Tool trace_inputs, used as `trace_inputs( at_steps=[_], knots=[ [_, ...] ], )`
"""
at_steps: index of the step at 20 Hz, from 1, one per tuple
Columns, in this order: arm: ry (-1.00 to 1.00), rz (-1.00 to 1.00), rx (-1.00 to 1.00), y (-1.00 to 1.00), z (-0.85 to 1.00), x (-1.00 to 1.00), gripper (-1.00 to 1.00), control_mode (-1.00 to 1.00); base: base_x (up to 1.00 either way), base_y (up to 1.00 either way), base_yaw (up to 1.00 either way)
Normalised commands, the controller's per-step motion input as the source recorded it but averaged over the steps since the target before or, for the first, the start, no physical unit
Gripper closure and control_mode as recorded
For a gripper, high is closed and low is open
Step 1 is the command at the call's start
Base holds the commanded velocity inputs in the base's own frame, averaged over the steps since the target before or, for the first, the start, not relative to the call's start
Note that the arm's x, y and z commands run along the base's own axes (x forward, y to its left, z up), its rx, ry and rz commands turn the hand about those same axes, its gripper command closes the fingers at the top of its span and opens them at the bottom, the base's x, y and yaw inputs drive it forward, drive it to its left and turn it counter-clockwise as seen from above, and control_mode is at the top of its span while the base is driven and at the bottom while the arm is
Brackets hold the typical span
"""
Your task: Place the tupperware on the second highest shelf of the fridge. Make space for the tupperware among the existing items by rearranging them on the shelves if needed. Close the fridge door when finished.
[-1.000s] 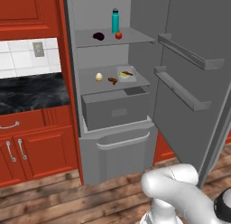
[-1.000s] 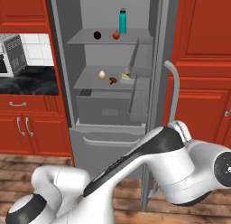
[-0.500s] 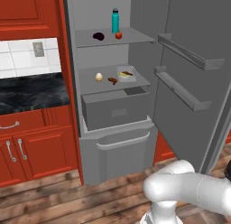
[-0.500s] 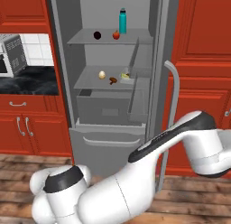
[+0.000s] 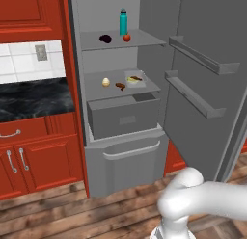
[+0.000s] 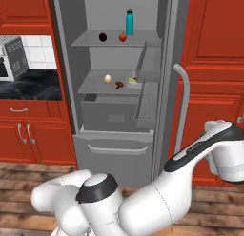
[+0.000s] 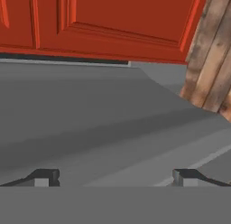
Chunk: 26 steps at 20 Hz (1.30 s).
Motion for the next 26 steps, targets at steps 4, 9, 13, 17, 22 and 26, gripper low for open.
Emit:
trace_inputs(
  at_steps=[4,9,13,17,22,26],
  knots=[
    [0.0,0.03,0.05,0.07,-0.46,0.37,-1.0,-1.0,0.0,0.0,0.0],
    [0.0,0.0,0.05,0.33,-0.44,0.32,-1.0,-1.0,0.0,0.0,0.0],
    [0.0,0.03,0.07,0.52,-0.26,0.29,-1.0,-1.0,0.0,0.0,0.0],
    [0.0,0.09,0.07,0.72,-0.11,0.09,-1.0,-1.0,0.0,0.0,0.0],
    [0.0,0.16,0.07,0.82,-0.1,0.0,-1.0,-1.0,0.0,0.0,0.0],
    [0.0,0.23,0.17,0.74,0.0,-0.08,-1.0,-1.0,0.0,0.0,0.0]
  ],
)
